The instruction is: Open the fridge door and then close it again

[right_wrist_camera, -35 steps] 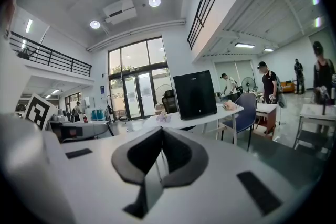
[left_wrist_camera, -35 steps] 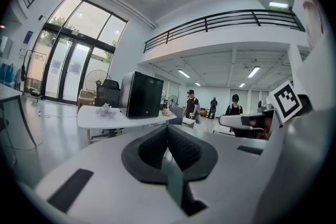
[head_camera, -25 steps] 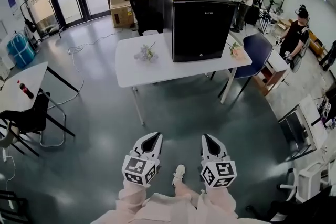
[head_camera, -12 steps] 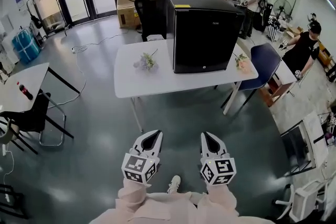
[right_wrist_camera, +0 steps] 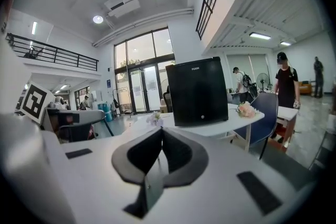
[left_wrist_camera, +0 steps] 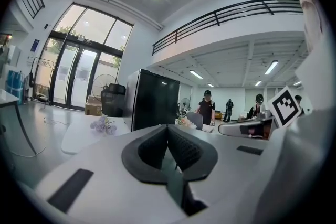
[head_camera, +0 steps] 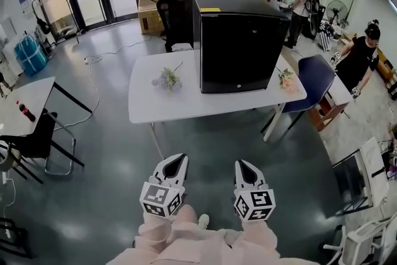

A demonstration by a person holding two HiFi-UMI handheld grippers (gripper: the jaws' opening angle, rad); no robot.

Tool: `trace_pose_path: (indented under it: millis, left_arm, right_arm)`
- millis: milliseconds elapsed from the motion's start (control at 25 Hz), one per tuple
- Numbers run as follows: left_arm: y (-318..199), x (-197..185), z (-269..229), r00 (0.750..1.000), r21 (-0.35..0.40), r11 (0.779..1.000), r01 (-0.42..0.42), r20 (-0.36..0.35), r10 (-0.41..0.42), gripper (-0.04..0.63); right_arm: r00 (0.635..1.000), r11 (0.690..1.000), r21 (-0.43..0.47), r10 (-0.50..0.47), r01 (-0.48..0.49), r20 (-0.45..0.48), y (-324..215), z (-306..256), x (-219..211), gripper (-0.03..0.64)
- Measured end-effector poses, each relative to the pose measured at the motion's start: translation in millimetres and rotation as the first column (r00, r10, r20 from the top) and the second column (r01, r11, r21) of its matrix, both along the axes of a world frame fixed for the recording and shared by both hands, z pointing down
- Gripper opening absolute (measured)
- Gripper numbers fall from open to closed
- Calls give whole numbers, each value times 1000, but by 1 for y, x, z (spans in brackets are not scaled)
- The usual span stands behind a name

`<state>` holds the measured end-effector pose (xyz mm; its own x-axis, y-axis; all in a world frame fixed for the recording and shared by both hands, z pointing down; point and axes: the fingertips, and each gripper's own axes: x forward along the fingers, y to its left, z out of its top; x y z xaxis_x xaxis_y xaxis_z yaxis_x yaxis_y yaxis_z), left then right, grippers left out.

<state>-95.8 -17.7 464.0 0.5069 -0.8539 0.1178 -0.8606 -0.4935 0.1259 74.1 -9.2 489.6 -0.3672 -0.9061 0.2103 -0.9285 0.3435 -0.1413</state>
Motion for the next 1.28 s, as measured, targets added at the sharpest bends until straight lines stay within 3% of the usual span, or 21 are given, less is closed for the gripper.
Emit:
trace_pose_path:
  millis: [520,840,1280]
  left_arm:
    - [-55,16,18,1000,-43,999,-25,-4,24,11]
    - [-111,34,10,997,-33,997,-69,24,70,11]
    - [-192,37,-4,996,-27,996,-81,29,81,11]
  right_arm:
    - [999,999,-26,44,-44,-33,-51,10,20,12]
    - [1000,1000,-3,28,-28,10,-106,-6,20,12]
    - [999,999,20,48,-48,1,-191,-20,26,12]
